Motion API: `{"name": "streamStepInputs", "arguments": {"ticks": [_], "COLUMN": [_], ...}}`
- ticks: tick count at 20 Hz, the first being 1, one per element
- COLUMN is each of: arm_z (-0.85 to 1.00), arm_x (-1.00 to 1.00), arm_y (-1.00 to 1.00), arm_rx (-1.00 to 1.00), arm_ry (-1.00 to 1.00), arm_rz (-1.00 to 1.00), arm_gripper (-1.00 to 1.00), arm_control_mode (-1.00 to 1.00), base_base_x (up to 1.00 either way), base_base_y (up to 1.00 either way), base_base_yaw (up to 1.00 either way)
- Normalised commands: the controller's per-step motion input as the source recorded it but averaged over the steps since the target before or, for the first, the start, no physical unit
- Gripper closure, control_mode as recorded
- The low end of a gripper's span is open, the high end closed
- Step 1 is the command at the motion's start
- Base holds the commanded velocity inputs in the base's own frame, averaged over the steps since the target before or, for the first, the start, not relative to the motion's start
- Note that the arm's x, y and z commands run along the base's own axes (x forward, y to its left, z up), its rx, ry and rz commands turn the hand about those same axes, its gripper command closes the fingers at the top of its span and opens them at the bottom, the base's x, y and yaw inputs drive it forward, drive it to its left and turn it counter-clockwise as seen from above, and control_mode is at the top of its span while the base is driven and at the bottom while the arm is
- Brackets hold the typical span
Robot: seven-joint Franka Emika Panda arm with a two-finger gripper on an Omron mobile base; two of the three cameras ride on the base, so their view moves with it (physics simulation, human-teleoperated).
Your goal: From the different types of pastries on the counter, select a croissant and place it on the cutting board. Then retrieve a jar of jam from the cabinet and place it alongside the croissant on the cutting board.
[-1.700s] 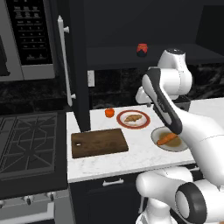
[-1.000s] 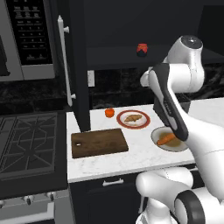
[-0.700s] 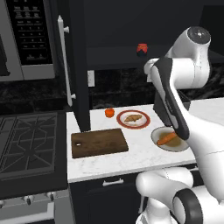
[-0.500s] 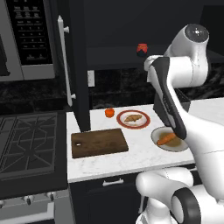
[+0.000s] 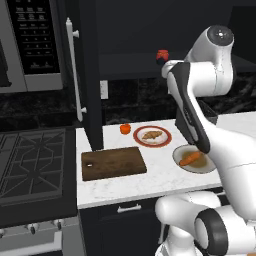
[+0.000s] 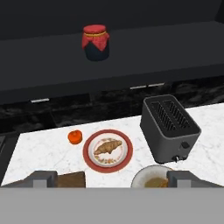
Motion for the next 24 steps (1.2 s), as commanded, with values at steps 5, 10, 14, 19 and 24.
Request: {"name": "streamStepInputs", "arguments": {"ticks": [5, 10, 14, 19, 24], "arm_z": [0.36, 0.27, 0.00, -0.07, -0.03], "arm_x": [0.43, 0.39, 0.28, 0.38, 0.32], "arm_y": [-0.15, -0.10, -0.01, 0.00, 0.00], "arm_rx": [0.04, 0.01, 0.00, 0.00, 0.00], "arm_ry": [0.00, 0.00, 0.00, 0.00, 0.00], "arm_rz": [0.04, 0.07, 0.01, 0.01, 0.00], "arm_gripper": [-1.00, -1.00, -1.00, -1.00, -1.00], "arm_control_mode": [-1.00, -1.00, -1.00, -1.00, -1.00], "base_base_x": [0.00, 0.00, 0.00, 0.00, 0.00], "base_base_y": [0.00, 0.00, 0.00, 0.00, 0.00], "base_base_yaw": [0.00, 0.00, 0.00, 0.00, 0.00]}}
